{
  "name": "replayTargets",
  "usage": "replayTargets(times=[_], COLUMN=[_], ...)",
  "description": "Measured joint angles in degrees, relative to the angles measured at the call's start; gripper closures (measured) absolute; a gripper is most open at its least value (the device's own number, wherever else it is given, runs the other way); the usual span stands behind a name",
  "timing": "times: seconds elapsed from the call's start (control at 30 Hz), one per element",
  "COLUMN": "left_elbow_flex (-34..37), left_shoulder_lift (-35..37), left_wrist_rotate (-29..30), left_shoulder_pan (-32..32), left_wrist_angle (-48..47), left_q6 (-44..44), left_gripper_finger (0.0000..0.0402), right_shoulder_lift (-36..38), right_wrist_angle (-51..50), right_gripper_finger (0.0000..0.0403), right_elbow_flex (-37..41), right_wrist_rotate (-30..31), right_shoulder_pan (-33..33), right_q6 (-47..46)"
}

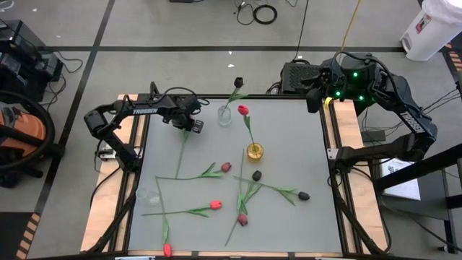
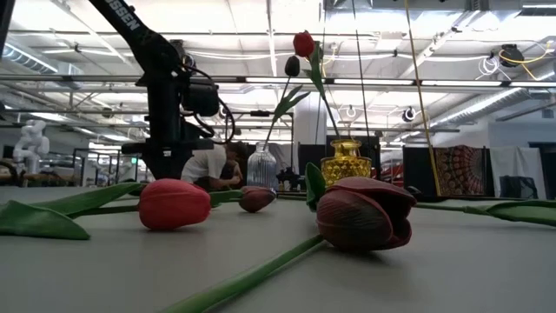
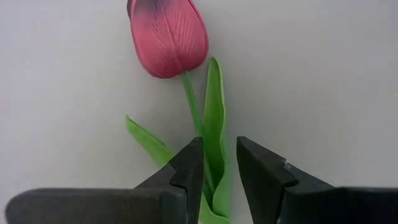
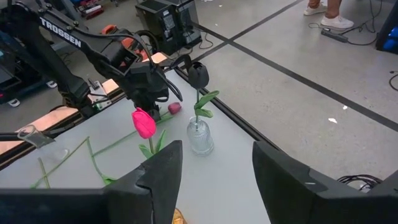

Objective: Sort flowers into vase by color
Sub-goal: Put the top red tulip into the bottom transparent vase

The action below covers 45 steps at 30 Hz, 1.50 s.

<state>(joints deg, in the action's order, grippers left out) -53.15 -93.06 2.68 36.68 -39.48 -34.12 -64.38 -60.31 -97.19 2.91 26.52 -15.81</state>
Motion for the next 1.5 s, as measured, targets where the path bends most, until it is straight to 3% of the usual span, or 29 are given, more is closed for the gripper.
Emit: replayTargets(times=[0.97, 1.5], left_elbow_flex=[0.0, 0.0], left_shoulder_lift=[0.0, -0.6], left_wrist_rotate=[1.8, -1.1], left_shoulder_pan=[1.7, 3.4], left_wrist_angle=[0.1, 0.1], left_q6=[1.9, 4.5], left_gripper_finger=[0.0299, 0.0299], right_shoulder_lift=[0.0, 0.0], right_wrist_angle=[0.0, 0.0], right_gripper_finger=[0.0215, 0.0216], right_elbow_flex=[0.0, 0.0], right_wrist_rotate=[0.0, 0.0], right_shoulder_pan=[0.0, 0.0], right_q6=[0.0, -0.5])
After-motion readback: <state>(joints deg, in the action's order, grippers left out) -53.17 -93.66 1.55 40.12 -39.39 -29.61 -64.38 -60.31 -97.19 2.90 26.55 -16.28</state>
